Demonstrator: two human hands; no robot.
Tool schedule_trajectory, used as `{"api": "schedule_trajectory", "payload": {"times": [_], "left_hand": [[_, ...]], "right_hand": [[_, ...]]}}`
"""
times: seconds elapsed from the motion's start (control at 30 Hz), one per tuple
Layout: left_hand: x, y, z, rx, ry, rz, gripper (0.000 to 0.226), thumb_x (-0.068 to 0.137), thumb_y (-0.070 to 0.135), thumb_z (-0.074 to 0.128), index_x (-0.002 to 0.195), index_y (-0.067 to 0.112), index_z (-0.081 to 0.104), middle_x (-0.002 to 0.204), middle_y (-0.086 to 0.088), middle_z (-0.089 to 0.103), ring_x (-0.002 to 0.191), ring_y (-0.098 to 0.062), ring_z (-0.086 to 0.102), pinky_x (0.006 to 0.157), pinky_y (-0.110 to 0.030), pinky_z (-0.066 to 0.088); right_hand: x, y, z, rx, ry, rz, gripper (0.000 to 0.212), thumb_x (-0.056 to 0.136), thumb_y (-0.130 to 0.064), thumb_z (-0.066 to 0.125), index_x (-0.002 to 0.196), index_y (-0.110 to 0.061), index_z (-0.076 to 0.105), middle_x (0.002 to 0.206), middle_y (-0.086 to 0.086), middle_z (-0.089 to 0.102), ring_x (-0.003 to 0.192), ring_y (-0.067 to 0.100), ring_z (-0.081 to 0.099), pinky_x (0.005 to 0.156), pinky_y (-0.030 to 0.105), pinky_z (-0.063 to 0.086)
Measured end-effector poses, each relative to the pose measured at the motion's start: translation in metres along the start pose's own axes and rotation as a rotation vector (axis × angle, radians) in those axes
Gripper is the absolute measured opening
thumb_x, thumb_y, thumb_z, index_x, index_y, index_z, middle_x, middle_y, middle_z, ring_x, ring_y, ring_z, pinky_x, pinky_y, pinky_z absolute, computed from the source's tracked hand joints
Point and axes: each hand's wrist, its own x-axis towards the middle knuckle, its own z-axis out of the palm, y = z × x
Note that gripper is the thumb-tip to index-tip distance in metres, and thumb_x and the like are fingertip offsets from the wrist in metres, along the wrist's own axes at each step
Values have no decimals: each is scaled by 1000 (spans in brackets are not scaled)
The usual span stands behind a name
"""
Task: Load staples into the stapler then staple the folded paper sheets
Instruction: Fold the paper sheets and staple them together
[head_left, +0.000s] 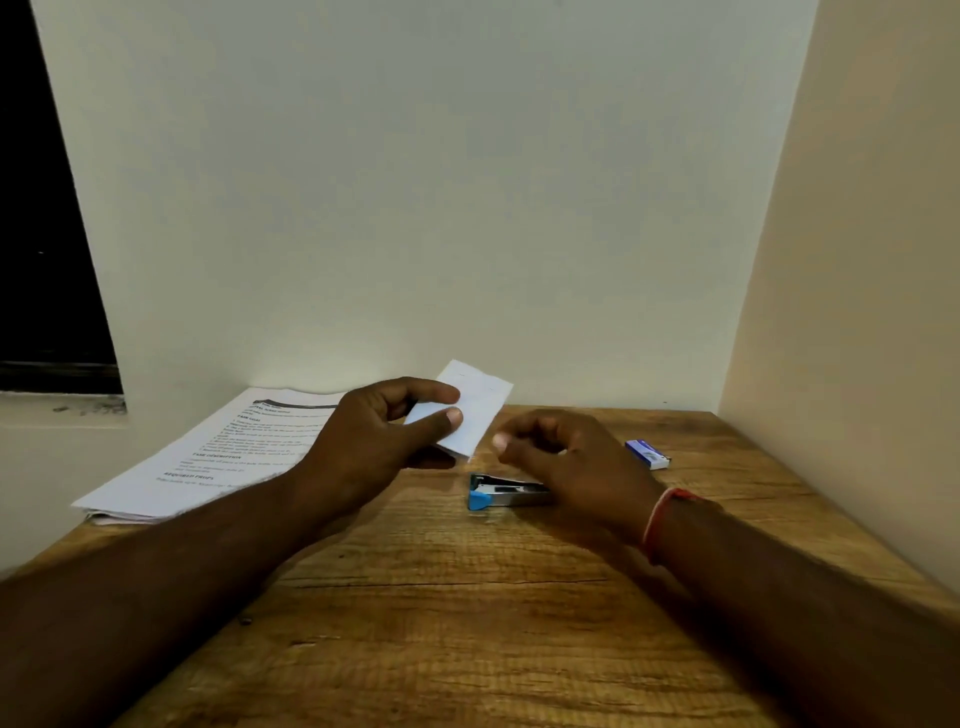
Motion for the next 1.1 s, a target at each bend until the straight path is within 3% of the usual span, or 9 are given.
{"api": "schedule_trajectory", "payload": {"times": [0.1,0.23,0.3,0.4,0.53,0.63,0.77,0.97,1.1], "left_hand": [[6,-3,-9,-41,28,-31,23,94,7,86,115,17,86,126,-12,81,98,-29,85,80,-41,72],[8,-8,-14,105,35,54,31,89,8,92,112,27,87,130,-6,79,110,-32,82,81,-41,72],[5,-9,-14,196,45,101,36,87,10,94,114,32,86,126,-2,81,101,-25,85,76,-31,70],[4,-9,-14,341,70,170,40,87,14,95,118,36,83,120,6,85,87,-16,87,72,-25,65],[3,-7,-13,353,92,223,41,87,11,95,120,33,82,125,10,83,92,-14,86,78,-37,71],[2,-6,-12,387,85,247,41,86,13,95,119,33,82,124,11,82,93,-13,85,75,-36,71],[-1,-5,-9,431,66,278,40,87,12,94,120,30,81,119,13,80,85,-2,80,59,-10,52],[-3,-4,-8,458,67,324,41,87,15,95,120,35,80,123,15,78,90,-2,77,59,-9,51],[-2,-4,-7,468,63,344,43,87,16,95,121,36,79,124,16,76,95,-1,76,60,-9,51]], "right_hand": [[0,4,-1,-417,-176,46,42,82,-59,91,119,-41,81,115,-17,71,106,5,66,86,23,55],[3,7,4,-486,-156,-4,24,93,-45,86,115,-37,82,111,-20,68,102,4,62,81,22,50],[4,14,8,-306,-100,28,14,96,-38,85,108,-31,81,102,-8,77,89,5,69,76,25,54],[4,15,11,216,-53,124,7,104,-23,78,106,-16,79,91,5,82,70,11,69,61,31,55],[5,13,8,395,-91,103,16,105,-23,74,114,-10,78,112,11,84,86,15,69,74,29,58],[4,12,10,372,-93,93,18,104,-24,75,118,-14,79,114,8,85,92,17,72,82,33,60],[4,13,10,359,-97,71,17,101,-27,78,115,-18,80,113,6,85,96,20,74,88,41,59],[3,10,10,293,-100,59,19,101,-30,78,117,-21,81,112,1,86,98,20,78,95,43,61],[1,8,11,321,-104,68,20,101,-28,78,119,-18,80,113,4,86,95,20,77,85,35,62]]}}
